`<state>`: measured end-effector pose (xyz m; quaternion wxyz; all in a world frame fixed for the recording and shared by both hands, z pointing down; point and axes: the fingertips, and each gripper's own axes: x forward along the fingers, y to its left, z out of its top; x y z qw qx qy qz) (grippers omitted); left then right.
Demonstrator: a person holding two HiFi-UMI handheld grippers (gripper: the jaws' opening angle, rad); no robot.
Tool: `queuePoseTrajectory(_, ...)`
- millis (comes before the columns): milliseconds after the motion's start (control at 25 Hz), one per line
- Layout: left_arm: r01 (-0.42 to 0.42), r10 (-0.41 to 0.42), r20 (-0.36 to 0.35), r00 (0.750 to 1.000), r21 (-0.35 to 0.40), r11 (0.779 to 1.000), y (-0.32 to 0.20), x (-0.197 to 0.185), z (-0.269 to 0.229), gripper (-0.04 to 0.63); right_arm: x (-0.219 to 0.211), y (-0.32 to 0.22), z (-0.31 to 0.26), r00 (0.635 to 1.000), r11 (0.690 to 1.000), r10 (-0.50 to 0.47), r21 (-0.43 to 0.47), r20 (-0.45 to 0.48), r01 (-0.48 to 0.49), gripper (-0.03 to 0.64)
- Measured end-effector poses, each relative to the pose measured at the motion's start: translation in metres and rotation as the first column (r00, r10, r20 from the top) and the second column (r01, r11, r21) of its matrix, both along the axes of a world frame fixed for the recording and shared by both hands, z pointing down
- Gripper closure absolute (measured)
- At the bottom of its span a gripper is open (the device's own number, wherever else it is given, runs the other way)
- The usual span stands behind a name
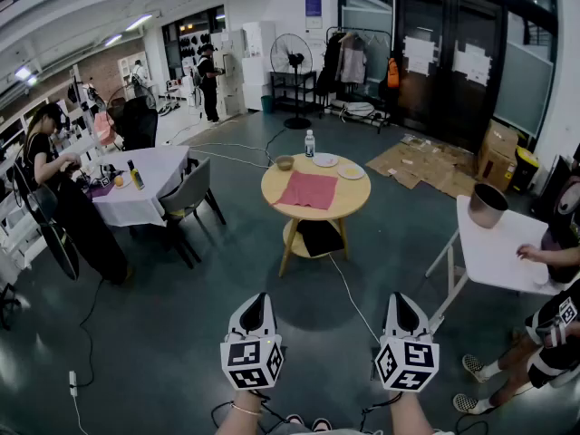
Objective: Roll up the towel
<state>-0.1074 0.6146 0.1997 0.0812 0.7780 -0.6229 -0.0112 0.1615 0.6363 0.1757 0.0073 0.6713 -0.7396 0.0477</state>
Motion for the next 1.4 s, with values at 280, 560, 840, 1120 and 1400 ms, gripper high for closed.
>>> queuePoseTrajectory(280,0.002,-0.002,-0.005,1.0,-0.006,1.0,0.0,0.003,0.006,0.606,0.004,0.0,0.006,1.0,1.0,0.005,-0.009,0.005,-0.005,0.617)
queuePoseTrajectory(560,0.048,-0.048,-0.003,0.999,-0.013,0.999,0.0,-0.007,0.004,0.606,0.008,-0.003,0.009,0.999,0.999,0.032,-0.017,0.011,-0.032,0.615)
queuePoseTrajectory(840,0.079,-0.079,-0.001,0.997,0.007,0.997,0.0,-0.022,-0.002,0.604,0.001,-0.005,0.004,1.0,1.0,0.01,0.013,0.006,-0.01,0.484)
queuePoseTrajectory(1120,0.103,-0.103,0.004,0.995,0.043,0.994,-0.006,-0.03,-0.009,0.366,0.011,-0.011,-0.004,0.999,0.998,0.048,0.045,-0.012,-0.047,0.313)
queuePoseTrajectory(1400,0.123,-0.125,0.02,0.992,0.049,0.991,-0.012,-0.04,-0.009,0.093,0.016,-0.013,-0.005,0.996,0.995,0.079,0.055,-0.042,-0.077,0.171)
